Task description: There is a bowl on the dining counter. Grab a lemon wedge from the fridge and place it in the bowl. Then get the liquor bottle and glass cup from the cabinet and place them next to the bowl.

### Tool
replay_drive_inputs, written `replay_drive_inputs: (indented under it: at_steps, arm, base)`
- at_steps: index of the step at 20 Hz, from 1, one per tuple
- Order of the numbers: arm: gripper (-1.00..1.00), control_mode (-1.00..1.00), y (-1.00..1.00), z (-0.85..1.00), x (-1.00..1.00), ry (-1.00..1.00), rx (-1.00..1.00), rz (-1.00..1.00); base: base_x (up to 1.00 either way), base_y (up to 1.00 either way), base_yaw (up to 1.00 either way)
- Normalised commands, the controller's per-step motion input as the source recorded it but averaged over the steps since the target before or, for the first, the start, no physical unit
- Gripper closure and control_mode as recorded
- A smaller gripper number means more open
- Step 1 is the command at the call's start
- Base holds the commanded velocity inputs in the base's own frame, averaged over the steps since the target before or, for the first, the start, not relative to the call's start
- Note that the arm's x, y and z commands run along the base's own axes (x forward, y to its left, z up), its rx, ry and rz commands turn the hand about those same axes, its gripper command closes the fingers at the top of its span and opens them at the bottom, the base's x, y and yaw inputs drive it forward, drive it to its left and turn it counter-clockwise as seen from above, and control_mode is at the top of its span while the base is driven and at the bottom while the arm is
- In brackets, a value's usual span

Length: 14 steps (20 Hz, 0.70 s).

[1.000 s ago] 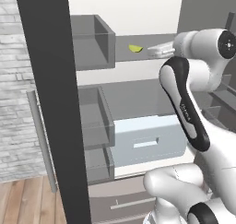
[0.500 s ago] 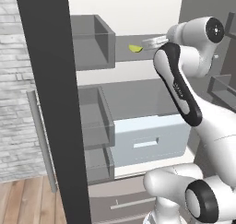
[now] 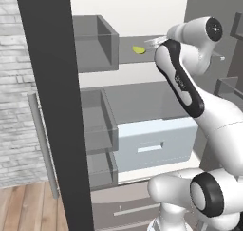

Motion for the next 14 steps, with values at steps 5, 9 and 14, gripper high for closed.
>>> replay_drive_inputs:
  at_steps: [5,9,14]
  arm:
    - [-1.00,-1.00,0.00,-0.25,0.21,0.00,0.00,0.10]
    - [-1.00,-1.00,-0.06,-0.08,0.26,0.00,0.00,0.13]
    - [-1.00,-1.00,-0.11,0.00,0.39,0.00,0.00,0.16]
  base:
    - [0.00,0.00,0.00]
    - [0.00,0.00,0.00]
    - [0.00,0.00,0.00]
